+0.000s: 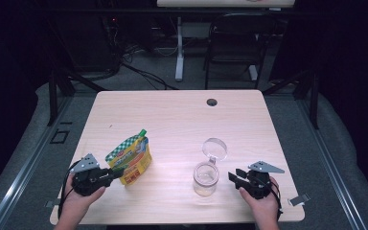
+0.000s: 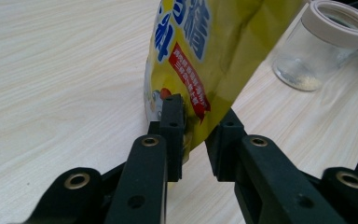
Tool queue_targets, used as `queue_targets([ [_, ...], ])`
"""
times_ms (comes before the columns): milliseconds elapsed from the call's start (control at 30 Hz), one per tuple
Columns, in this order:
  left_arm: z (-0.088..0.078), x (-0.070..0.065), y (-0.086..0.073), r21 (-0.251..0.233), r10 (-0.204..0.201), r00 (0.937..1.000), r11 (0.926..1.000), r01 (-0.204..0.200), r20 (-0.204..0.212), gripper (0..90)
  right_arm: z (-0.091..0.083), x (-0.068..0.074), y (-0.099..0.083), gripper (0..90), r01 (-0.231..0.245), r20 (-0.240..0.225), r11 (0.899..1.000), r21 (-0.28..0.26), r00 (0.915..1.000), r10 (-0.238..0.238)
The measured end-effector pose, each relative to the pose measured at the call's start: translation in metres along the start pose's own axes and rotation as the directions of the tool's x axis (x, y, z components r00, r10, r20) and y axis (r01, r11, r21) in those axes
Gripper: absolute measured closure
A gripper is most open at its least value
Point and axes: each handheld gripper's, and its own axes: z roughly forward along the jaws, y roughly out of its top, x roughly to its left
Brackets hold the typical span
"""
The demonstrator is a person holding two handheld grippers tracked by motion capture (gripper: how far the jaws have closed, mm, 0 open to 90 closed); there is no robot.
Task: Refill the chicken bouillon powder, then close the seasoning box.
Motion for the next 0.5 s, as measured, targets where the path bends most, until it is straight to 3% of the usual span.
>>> queue_targets([
  [233, 0.009, 0.005, -0.002, 0.014, -0.074, 0.9972, 0.9972, 0.073, 0.017, 65.3, 0.001, 0.000, 0.000, 59.5, 0.003, 0.003, 1.000, 0.004, 1.0000, -0.003],
  [500, 0.019, 0.009, -0.004, 0.034, -0.091, 0.9957, 0.9953, 0.090, 0.019, 57.9, 0.000, -0.001, -0.001, 59.1, 0.000, 0.007, 1.000, 0.003, 1.0000, 0.000],
])
